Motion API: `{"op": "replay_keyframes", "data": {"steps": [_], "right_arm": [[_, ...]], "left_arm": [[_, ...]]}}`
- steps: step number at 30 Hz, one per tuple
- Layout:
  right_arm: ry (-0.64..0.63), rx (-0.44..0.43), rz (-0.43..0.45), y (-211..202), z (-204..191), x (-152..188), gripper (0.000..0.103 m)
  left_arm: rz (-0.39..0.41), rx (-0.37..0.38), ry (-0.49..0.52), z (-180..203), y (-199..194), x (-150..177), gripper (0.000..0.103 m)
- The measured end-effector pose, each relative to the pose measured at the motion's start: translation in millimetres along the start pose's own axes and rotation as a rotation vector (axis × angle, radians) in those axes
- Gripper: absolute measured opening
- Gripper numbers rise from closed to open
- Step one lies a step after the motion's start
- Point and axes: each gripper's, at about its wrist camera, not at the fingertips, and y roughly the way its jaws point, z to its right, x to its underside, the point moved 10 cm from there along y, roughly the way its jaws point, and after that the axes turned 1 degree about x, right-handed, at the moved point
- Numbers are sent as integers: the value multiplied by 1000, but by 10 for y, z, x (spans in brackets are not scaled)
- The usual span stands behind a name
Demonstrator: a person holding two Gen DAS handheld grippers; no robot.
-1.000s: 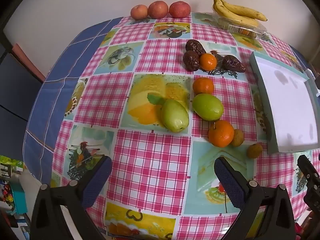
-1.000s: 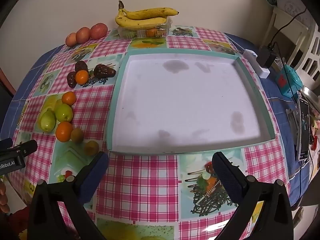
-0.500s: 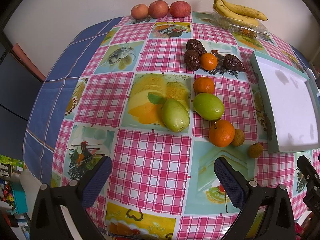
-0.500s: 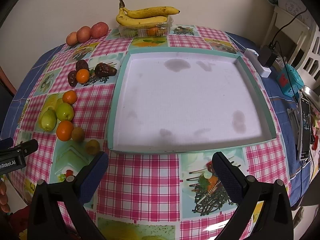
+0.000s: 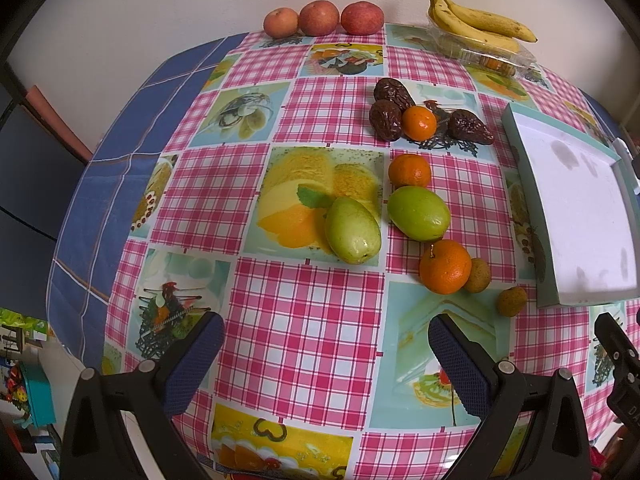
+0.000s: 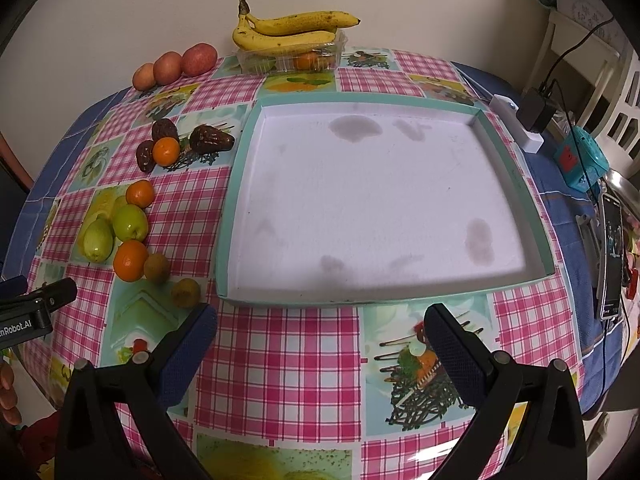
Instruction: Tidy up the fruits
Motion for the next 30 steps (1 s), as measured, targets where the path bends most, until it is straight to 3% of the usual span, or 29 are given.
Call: {"op": "replay_keyframes", "data": {"steps": [30], "right_arm": [[5, -5, -12, 4, 5, -11, 103]], "left_arm": [[3, 0, -4, -28, -2, -9, 103]]}}
